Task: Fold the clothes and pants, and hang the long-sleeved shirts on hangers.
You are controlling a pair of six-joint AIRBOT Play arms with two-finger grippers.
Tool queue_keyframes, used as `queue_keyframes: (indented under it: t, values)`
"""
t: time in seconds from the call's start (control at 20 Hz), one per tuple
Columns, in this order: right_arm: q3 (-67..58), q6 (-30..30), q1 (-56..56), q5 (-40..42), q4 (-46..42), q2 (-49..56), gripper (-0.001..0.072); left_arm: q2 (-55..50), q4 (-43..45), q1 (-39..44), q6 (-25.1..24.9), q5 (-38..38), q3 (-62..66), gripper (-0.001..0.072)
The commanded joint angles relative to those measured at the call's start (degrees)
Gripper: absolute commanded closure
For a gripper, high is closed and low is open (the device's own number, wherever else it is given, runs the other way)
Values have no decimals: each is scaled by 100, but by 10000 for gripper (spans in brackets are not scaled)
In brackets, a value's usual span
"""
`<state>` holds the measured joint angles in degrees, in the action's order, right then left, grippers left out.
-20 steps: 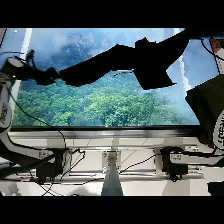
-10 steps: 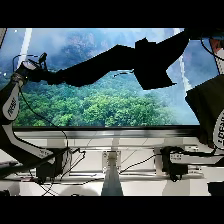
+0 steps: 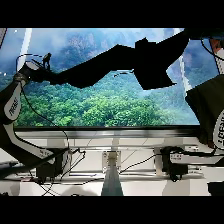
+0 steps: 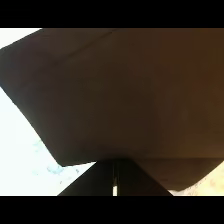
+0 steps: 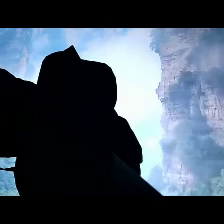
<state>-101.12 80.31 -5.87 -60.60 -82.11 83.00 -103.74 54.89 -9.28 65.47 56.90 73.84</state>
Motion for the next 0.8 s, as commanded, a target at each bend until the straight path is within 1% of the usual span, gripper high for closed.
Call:
queue_keyframes:
  t: [0.0,0.1,0.15,0.2,0.3,0.35,0.4,0.5,0.6,0.7,0.75]
  values:
    - [0,0,-4,-4,2,0,692,122,-13,-9,-494,332,13,697]
    - [0,0,-4,-2,2,0,692,334,-52,-31,-839,584,15,698]
    - [0,0,-4,20,2,0,691,522,-280,-83,-957,651,17,698]
    - [0,0,-4,101,0,0,691,741,-697,-177,-1141,708,17,698]
    - [-2,0,-4,352,2,-2,692,1298,-1961,-525,-1921,763,17,699]
    - [-2,2,-4,435,0,-2,692,1552,-2524,-745,-2157,758,20,699]
    - [-2,2,-4,474,0,-4,692,1821,-3062,-1025,-2240,756,20,699]
    - [-2,2,-4,472,-2,-31,692,2271,-3692,-1580,-2247,627,20,699]
    - [-4,2,-4,538,-26,-133,692,2686,-3875,-2144,-2238,238,20,700]
    - [-42,2,-9,789,-197,-341,692,2999,-3941,-2559,-2149,-343,20,702]
    - [-131,2,-26,909,-315,-457,692,3147,-4022,-2730,-1895,-726,20,702]
